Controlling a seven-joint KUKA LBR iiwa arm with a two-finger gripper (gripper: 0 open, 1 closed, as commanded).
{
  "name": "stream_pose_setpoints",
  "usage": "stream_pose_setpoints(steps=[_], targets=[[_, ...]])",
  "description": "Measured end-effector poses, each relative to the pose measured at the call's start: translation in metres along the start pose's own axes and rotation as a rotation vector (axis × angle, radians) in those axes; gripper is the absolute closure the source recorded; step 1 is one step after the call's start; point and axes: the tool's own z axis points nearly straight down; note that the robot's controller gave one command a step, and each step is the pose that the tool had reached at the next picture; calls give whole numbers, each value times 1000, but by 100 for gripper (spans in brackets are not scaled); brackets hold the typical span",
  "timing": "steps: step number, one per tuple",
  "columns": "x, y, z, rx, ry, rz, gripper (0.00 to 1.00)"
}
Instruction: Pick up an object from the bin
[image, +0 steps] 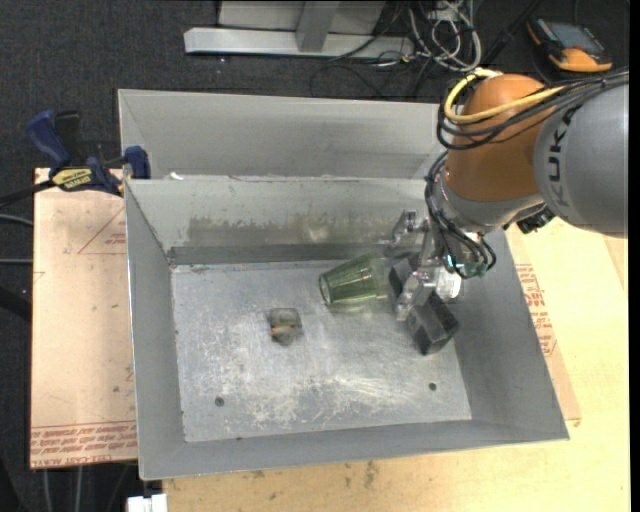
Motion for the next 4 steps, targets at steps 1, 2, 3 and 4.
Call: stream_pose_setpoints(steps=[1, 2, 3, 4], targets=[[-2, 0, -5, 1, -8, -1, 0], [-16, 34, 54, 0, -13, 11, 0], [-20, 34, 56, 0, -7, -23, 0], [-16, 26, 59, 0, -8, 132, 0]])
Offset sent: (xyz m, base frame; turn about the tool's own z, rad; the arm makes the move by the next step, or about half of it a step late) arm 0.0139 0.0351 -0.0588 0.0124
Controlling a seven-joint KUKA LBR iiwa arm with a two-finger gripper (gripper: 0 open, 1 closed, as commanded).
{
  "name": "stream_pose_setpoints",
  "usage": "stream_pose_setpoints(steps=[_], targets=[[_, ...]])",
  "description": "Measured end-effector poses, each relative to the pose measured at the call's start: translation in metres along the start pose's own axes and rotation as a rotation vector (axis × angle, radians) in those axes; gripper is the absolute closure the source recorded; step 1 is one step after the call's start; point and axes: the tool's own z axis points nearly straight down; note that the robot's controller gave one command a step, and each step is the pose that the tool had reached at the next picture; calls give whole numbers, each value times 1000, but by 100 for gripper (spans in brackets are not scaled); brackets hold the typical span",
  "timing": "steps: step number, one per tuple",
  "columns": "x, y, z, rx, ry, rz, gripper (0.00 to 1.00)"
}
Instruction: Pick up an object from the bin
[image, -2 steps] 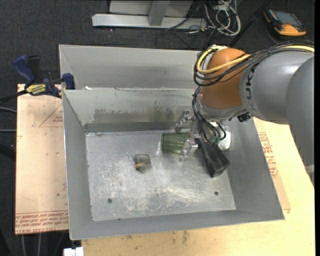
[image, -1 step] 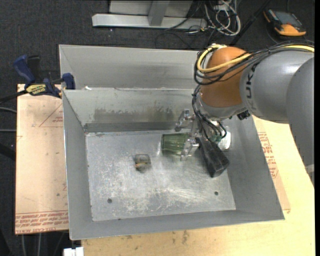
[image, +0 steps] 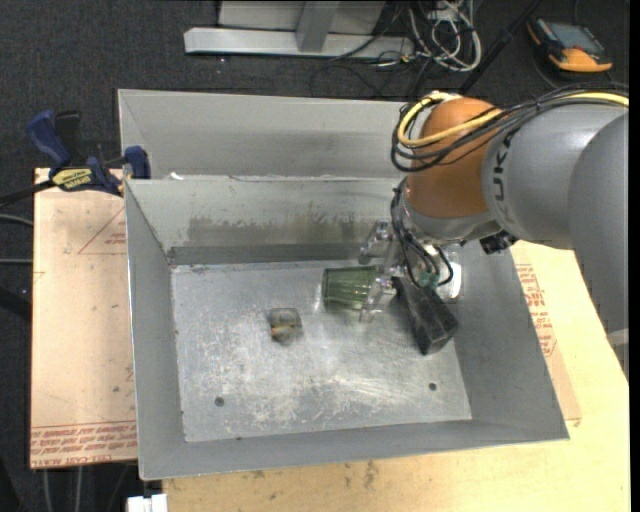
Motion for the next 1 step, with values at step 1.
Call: stream_pose_setpoints(steps=[1], targets=[[1, 4, 38, 0, -10, 15, 0]])
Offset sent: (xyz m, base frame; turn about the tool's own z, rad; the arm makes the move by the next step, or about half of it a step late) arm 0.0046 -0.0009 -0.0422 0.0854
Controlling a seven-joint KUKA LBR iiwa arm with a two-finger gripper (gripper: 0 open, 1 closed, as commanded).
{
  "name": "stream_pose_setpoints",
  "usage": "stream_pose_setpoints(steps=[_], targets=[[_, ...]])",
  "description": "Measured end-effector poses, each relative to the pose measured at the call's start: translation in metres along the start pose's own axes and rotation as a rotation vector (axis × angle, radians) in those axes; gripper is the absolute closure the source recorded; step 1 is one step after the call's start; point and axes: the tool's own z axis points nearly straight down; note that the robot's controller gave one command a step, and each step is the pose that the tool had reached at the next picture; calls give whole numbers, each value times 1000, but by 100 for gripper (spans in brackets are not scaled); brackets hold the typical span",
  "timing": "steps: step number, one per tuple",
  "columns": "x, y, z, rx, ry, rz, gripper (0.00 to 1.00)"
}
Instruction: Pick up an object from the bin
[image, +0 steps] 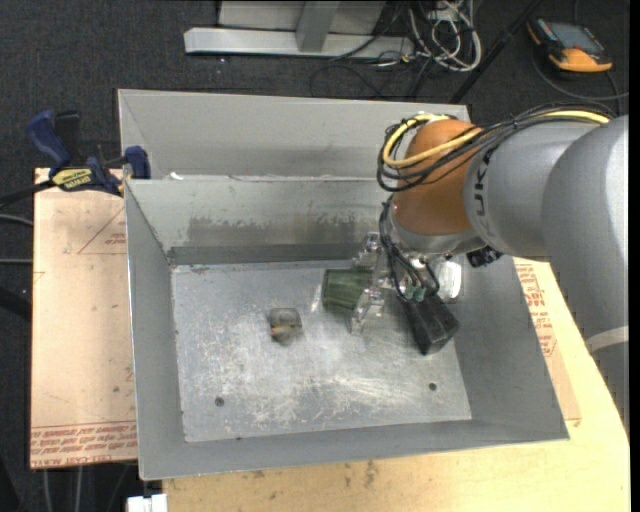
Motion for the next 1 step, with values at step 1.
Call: stream_pose_setpoints(steps=[1], targets=[[-8, -2, -1, -1, 10, 67, 100]])
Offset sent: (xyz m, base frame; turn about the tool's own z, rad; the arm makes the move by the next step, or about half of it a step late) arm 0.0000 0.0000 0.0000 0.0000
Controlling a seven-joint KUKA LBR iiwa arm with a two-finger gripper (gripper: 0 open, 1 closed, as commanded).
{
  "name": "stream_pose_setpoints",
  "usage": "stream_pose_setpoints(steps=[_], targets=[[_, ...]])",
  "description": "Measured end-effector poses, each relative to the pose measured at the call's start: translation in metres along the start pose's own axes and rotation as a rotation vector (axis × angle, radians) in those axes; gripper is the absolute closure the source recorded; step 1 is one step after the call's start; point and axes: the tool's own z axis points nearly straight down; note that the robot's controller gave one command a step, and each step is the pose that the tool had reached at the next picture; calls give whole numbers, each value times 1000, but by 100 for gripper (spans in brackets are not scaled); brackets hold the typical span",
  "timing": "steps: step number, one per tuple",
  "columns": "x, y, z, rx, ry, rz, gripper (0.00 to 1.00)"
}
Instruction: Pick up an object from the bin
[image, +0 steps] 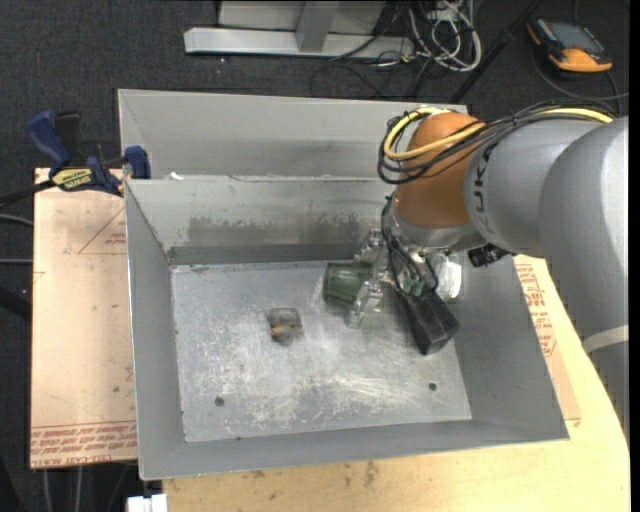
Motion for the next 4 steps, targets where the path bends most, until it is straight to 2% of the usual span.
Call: stream_pose_setpoints(steps=[2, 3, 4], targets=[[1, 0, -3, 1, 2, 0, 100], [3, 0, -16, 2, 5, -1, 100], [1, 0, -31, 2, 0, 0, 100]])
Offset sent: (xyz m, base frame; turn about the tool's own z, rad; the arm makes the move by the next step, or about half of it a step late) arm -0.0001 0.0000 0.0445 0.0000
